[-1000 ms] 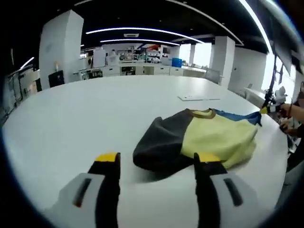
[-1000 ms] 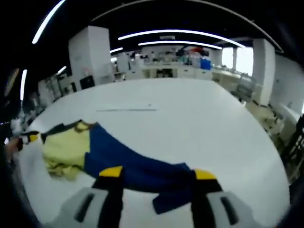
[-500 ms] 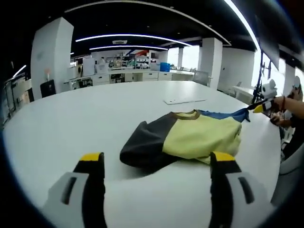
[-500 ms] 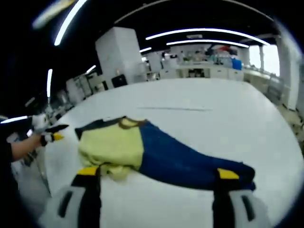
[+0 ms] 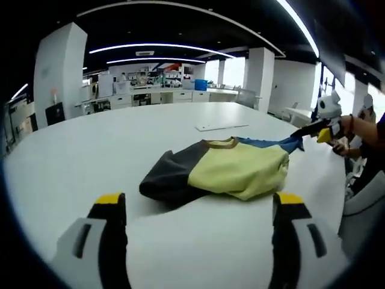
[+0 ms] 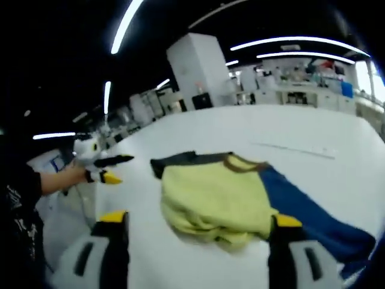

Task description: Fold the garment on the visible template until the final outline fits inside the template.

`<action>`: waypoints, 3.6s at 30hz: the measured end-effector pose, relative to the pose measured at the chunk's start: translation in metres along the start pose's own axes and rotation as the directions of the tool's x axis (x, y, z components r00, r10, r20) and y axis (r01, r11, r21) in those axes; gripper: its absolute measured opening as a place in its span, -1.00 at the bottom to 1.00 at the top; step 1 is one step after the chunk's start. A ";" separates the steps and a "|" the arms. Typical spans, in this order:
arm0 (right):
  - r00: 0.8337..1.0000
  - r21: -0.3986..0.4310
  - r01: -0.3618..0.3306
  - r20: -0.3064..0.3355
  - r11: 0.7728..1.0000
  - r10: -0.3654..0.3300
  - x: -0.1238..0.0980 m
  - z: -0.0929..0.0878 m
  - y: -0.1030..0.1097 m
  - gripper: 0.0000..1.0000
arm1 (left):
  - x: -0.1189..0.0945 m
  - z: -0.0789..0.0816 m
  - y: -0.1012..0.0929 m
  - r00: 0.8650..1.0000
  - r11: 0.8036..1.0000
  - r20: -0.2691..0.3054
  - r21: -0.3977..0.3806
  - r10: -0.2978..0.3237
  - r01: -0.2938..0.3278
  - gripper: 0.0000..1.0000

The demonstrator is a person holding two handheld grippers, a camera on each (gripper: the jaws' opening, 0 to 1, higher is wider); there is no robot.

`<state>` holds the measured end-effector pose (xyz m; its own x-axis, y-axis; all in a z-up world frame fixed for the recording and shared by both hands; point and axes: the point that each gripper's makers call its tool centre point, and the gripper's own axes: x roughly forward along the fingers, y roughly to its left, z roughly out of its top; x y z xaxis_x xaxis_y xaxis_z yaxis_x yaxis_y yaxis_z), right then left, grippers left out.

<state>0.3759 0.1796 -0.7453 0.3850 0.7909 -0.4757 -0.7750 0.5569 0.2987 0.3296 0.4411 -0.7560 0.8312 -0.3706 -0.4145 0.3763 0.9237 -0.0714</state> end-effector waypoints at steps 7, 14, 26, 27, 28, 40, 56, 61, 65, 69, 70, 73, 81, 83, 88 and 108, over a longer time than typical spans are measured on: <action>0.995 -0.073 -0.097 -0.010 0.993 0.097 0.023 0.005 0.040 0.73 | -0.005 -0.002 -0.014 1.000 0.999 -0.011 0.026 -0.025 0.025 0.98; 0.987 -0.178 -0.159 -0.057 0.971 0.151 0.049 -0.003 0.063 0.31 | -0.012 0.003 -0.028 0.999 0.998 0.003 0.047 -0.036 0.035 0.97; 0.972 -0.289 -0.219 -0.144 0.932 0.184 0.090 -0.032 0.080 -0.27 | -0.023 0.000 -0.049 0.999 0.998 0.004 0.039 -0.047 0.047 0.92; 0.970 -0.285 -0.220 -0.160 0.933 0.180 0.093 -0.037 0.080 -0.28 | -0.024 -0.001 -0.052 0.999 0.998 0.003 0.039 -0.050 0.050 0.92; 0.971 -0.286 -0.216 -0.159 0.934 0.176 0.095 -0.038 0.080 -0.30 | -0.024 -0.001 -0.053 0.999 0.998 0.002 0.037 -0.052 0.052 0.91; 0.956 -0.423 -0.108 -0.291 0.900 -0.022 0.120 -0.068 0.051 -0.62 | -0.030 -0.015 -0.057 0.998 0.998 -0.031 0.032 -0.052 0.053 0.88; 0.960 -0.439 -0.065 -0.273 0.896 -0.065 0.119 -0.060 0.042 -1.00 | -0.031 -0.021 -0.060 0.998 0.998 -0.050 0.031 -0.048 0.050 0.85; 0.971 -0.451 -0.063 -0.234 0.890 -0.049 0.108 -0.041 0.047 -1.00 | -0.031 -0.021 -0.058 0.998 0.998 -0.049 0.037 -0.049 0.051 0.85; 0.982 -0.468 -0.040 -0.180 0.883 -0.051 0.099 -0.014 0.046 -1.00 | -0.029 -0.021 -0.059 0.997 0.998 -0.049 0.036 -0.054 0.055 0.84; 0.987 -0.476 -0.009 -0.146 0.879 -0.069 0.096 0.004 0.039 -1.00 | -0.026 -0.021 -0.062 0.997 0.997 -0.052 0.034 -0.066 0.067 0.81; 0.989 -0.473 0.004 -0.131 0.881 -0.075 0.096 0.011 0.036 -1.00 | -0.025 -0.022 -0.063 0.996 0.997 -0.053 0.033 -0.068 0.069 0.81; 0.991 -0.459 0.028 -0.106 0.888 -0.086 0.096 0.023 0.029 -1.00 | -0.023 -0.023 -0.064 0.995 0.996 -0.059 0.032 -0.076 0.078 0.79; 0.990 -0.412 0.089 -0.062 0.907 -0.125 0.105 0.045 0.002 -1.00 | -0.020 -0.023 -0.065 0.995 0.996 -0.059 0.026 -0.085 0.087 0.75; 0.989 -0.396 0.096 -0.062 0.913 -0.131 0.110 0.048 -0.006 -1.00 | -0.019 -0.024 -0.064 0.994 0.996 -0.062 0.027 -0.086 0.088 0.74; 0.987 -0.361 0.117 -0.060 0.925 -0.148 0.120 0.054 -0.024 -1.00 | -0.016 -0.024 -0.065 0.994 0.996 -0.063 0.017 -0.089 0.090 0.71; 0.958 -0.321 0.146 -0.190 0.936 -0.215 0.149 0.019 -0.067 -1.00 | -0.002 -0.027 -0.067 0.989 0.992 -0.076 0.021 -0.123 0.125 0.58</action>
<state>0.4947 0.2647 -0.8200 0.4403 0.5899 -0.6769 -0.8295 0.5557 -0.0553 0.2920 0.3828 -0.7749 0.7448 -0.4733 -0.4704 0.4861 0.8678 -0.1034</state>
